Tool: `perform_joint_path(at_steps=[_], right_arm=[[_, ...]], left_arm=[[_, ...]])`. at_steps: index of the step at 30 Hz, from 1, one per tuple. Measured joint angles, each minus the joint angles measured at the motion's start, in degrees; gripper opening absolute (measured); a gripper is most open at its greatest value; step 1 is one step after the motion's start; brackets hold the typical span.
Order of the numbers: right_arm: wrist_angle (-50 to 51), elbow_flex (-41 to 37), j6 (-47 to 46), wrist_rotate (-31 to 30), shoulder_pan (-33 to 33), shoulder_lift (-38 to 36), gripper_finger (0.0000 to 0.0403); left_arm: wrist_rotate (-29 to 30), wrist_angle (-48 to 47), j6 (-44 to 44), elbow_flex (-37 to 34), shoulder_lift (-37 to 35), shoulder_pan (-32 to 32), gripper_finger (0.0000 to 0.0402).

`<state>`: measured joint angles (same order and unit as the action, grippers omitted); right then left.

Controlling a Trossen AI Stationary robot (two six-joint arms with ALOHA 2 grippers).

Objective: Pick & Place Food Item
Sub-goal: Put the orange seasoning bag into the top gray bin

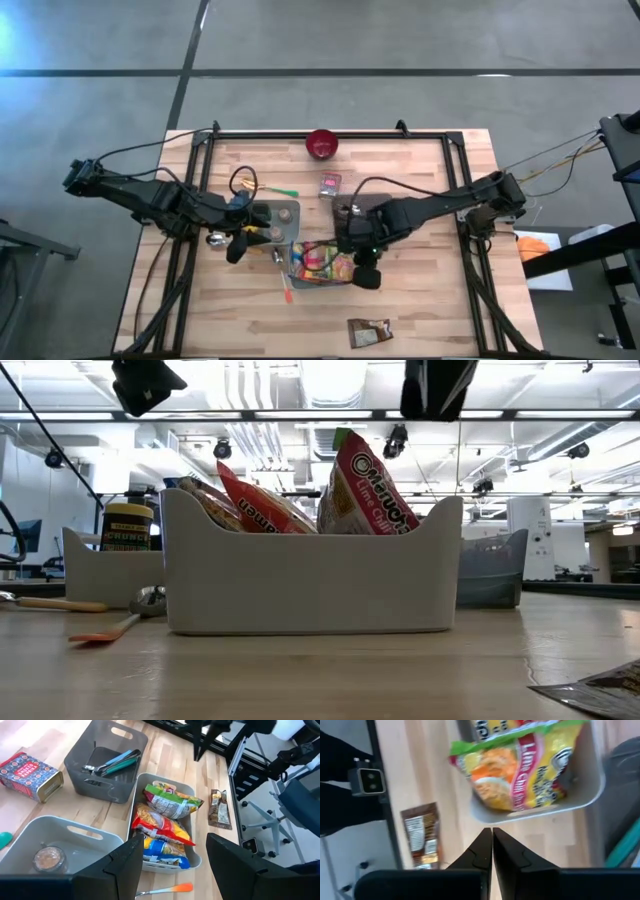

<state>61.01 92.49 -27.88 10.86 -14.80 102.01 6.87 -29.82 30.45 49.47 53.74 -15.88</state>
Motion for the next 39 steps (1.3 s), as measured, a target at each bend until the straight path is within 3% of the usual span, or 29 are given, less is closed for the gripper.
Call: perform_joint_path(at_steps=[4,13,16,20,23,27,33,39], right_arm=[[0.09,-0.01,-5.44,1.76,-2.27,0.10,0.0052],[-0.71,-0.11,-11.34,1.16,-9.87,0.12,0.0216],[-2.23,-0.11,-11.36,-2.14,-12.98,0.12,0.0246],[-3.40,-0.45,-10.98,-11.10,-17.08,0.15,0.0259],[-3.43,-0.66,-10.73,-13.77,-18.99,0.88,0.0260],[-3.60,-0.72,-10.83,-13.42,-20.63,3.08,0.0260],[-5.85,-0.74,-10.77,-6.65,-22.21,7.30,0.0260],[-8.09,-0.74,-10.93,-5.71,-24.13,11.35,0.0260]], left_arm=[[0.04,0.52,1.98,0.00,0.00,0.11,0.0218],[0.20,0.44,2.59,0.00,0.17,0.28,0.0218],[0.18,0.46,3.71,0.00,0.15,0.28,0.0218],[0.19,0.46,7.10,0.00,0.15,0.28,0.0218],[0.17,0.44,9.05,0.00,0.15,0.28,0.0218],[0.17,0.54,9.06,0.00,0.15,0.28,0.0218],[0.17,0.76,9.93,0.00,0.14,0.26,0.0218],[0.15,0.87,10.13,0.00,0.13,0.26,0.0218]])
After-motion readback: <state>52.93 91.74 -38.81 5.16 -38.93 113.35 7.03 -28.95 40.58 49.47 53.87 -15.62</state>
